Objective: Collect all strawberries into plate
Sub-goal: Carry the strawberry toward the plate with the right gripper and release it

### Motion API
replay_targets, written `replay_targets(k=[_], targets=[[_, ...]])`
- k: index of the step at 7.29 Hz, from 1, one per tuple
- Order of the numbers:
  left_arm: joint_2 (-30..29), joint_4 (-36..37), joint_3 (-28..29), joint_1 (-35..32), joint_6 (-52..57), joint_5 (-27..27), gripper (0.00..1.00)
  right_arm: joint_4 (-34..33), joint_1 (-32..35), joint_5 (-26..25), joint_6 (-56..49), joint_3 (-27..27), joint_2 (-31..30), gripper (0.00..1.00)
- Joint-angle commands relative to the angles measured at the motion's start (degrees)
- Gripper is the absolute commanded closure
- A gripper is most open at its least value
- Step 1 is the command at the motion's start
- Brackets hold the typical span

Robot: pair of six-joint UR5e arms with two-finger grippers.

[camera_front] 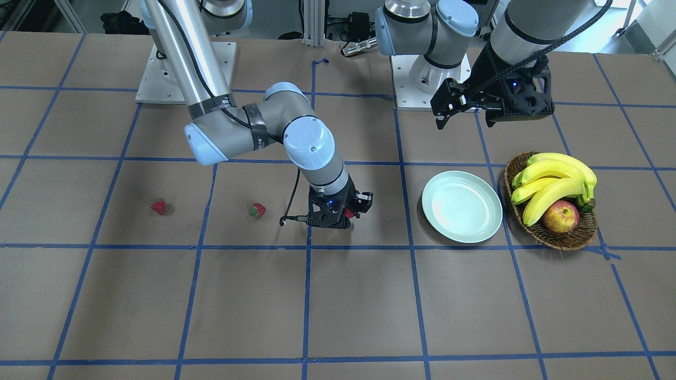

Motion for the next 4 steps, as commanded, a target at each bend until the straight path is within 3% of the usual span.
replay_targets(k=[1,2,3,4], targets=[[0.0,0.0,0.0,0.1,0.0,0.0,0.0,0.0,1.1,-0.7,0.9,-0.3,0.5,0.19],[0.0,0.2,0.3,0.4,-0.1,-0.1,0.0,0.9,1.1,-0.8,0.9,-0.4,0.5,0.0],[0.1,0.2,0.3,0.2,0.0,0.0,0.0,1.1,1.0,-2.5,0.6,-0.7,0.3,0.0],[0.1,0.1,0.3,0.2,0.0,0.0,0.0,4.1,0.7,-7.8,-0.6,-1.3,-0.9,0.0]])
